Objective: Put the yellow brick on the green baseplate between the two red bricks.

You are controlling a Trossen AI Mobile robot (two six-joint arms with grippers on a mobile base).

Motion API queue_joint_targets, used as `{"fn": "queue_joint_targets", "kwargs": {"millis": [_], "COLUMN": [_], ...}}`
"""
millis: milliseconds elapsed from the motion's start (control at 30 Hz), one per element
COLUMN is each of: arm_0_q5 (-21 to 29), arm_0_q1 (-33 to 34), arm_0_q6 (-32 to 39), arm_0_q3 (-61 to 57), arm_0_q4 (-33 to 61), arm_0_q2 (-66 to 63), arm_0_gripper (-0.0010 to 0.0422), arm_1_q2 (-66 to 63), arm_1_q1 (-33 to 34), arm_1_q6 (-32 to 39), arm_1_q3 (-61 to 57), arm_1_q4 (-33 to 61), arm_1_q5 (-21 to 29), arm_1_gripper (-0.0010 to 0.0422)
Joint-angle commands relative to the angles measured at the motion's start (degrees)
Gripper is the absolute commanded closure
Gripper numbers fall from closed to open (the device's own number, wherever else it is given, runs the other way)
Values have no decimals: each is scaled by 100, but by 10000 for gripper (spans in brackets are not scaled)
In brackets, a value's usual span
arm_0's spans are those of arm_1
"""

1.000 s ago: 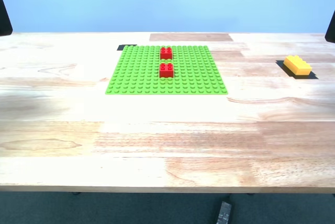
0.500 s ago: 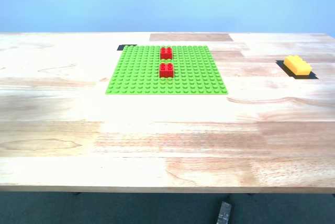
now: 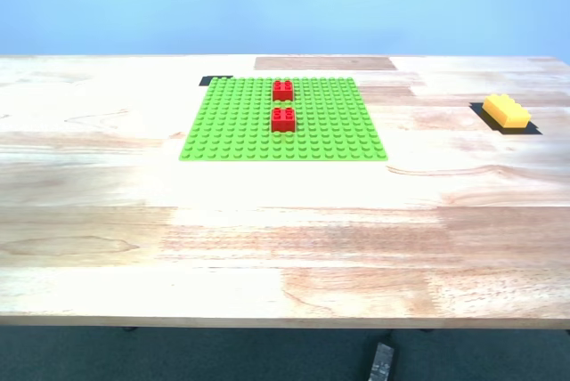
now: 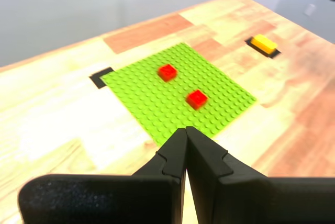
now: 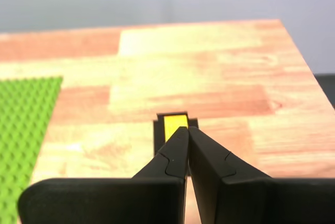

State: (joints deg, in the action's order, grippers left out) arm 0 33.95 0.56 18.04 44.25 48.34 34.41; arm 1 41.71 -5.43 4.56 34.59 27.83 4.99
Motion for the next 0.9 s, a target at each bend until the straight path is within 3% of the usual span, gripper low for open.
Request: {"fn": "queue_joint_targets", "kwargs": {"millis": [33, 300, 500, 667, 900], "arm_0_q5": [-92, -46, -44, -42, -44], "arm_0_q1": [0, 0, 0, 0, 0], "arm_0_q6": [83, 81, 76, 76, 79], "arm_0_q3": [129, 227, 214, 236, 354], "arm_0_q4": [116, 96, 70, 87, 127], "arm_0_q2": [85, 76, 76, 76, 68], "arm_0_gripper": [413, 412, 412, 413, 413], "arm_1_q2": [767, 2472, 3473, 4083, 5001], "arm_1_q1": [74, 374, 529, 511, 522], "arm_1_q6": [-341, -994, -1252, -1268, -1394], "arm_1_q3": [667, 2411, 3329, 3414, 3381], "arm_1_q4": [535, 1799, 2568, 2507, 2409], "arm_1_q5": [-9, -190, -931, -1014, -916], "arm_1_gripper": [413, 396, 301, 214, 193]}}
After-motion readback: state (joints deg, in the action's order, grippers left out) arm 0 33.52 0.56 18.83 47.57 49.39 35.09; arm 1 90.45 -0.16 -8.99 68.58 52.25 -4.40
